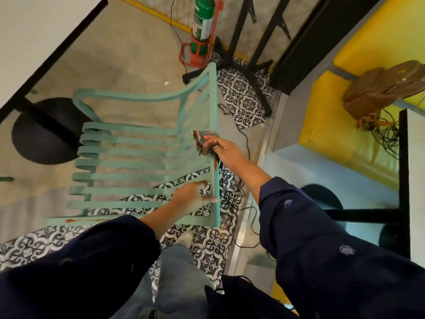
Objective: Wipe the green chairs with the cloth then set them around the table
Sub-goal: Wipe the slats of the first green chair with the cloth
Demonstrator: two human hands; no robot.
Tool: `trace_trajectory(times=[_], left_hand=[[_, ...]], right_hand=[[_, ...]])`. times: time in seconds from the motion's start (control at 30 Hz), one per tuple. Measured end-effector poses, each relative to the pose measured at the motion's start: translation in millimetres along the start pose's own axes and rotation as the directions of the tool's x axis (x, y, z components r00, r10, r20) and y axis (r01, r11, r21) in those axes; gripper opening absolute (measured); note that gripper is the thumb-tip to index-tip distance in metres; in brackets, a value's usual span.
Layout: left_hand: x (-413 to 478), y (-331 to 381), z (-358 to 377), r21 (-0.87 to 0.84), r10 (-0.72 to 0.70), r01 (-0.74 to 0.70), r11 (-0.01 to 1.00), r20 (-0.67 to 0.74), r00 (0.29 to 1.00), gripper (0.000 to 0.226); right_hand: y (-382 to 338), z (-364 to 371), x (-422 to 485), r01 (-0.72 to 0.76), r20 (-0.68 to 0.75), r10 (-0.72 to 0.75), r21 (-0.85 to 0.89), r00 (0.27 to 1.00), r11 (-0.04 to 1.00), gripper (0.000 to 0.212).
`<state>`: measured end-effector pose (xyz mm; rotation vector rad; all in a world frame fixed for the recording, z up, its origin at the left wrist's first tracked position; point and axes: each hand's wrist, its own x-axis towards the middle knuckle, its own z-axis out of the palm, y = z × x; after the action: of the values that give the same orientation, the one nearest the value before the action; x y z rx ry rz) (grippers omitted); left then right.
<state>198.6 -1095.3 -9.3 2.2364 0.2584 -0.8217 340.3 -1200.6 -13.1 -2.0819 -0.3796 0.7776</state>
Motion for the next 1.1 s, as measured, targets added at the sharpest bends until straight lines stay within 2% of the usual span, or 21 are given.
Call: trace_trajectory(times=[0.13, 0.27, 0.5, 0.63, 0.73, 0.8, 0.83, 0.93, 1.03, 1.1], left_hand=[[1, -2, 4, 0.020, -0.048, 0.048, 0.999, -0.015, 0.999, 0.076], [-5, 1, 6, -0.030, -0.054, 0.053, 0.998, -0.045, 0.998, 0.053], [-16, 5, 14, -0.050, -0.027, 0.024, 0.998, -0.068, 0.997, 0.040], [-25, 4, 18, -0.072, 0.024, -0.027, 0.997, -0.055, 0.998, 0.048], [-32, 1, 18, -0.082, 0.061, -0.064, 0.995, -0.034, 0.998, 0.043], [-33, -3, 19, -0.082, 0.073, -0.074, 0.994, -0.024, 0.997, 0.038], [-33, -6, 20, -0.068, 0.083, -0.084, 0.994, -0.015, 0.996, 0.035], [-36, -14, 25, -0.014, 0.117, -0.116, 0.993, 0.047, 0.992, 0.027], [-40, -18, 27, -0.007, 0.130, -0.130, 0.992, 0.087, 0.988, 0.030], [-43, -20, 24, -0.027, 0.137, -0.135, 0.991, 0.097, 0.986, 0.031]], right_hand=[[0, 3, -15, -0.020, 0.002, 0.020, 0.033, 1.000, 0.999, 0.035], [-2, 7, -28, -0.043, 0.004, 0.043, 0.050, 0.999, 0.998, 0.036], [-4, 10, -55, -0.118, 0.031, 0.114, 0.144, 0.993, 0.982, 0.039], [-4, 9, -70, -0.119, 0.046, 0.113, 0.175, 0.993, 0.977, 0.040], [-9, 8, -76, -0.146, 0.065, 0.135, 0.213, 0.989, 0.966, 0.044], [-14, 7, -79, -0.205, 0.072, 0.193, 0.266, 0.979, 0.942, 0.054], [-17, 5, -81, -0.248, 0.075, 0.237, 0.253, 0.969, 0.935, 0.055], [-20, -5, -89, -0.384, 0.025, 0.383, 0.073, 0.923, 0.921, 0.025], [-21, -11, -90, -0.451, 0.050, 0.463, -0.150, 0.885, 0.880, 0.030], [-31, -19, -92, -0.422, 0.090, 0.448, -0.210, 0.890, 0.882, 0.029]])
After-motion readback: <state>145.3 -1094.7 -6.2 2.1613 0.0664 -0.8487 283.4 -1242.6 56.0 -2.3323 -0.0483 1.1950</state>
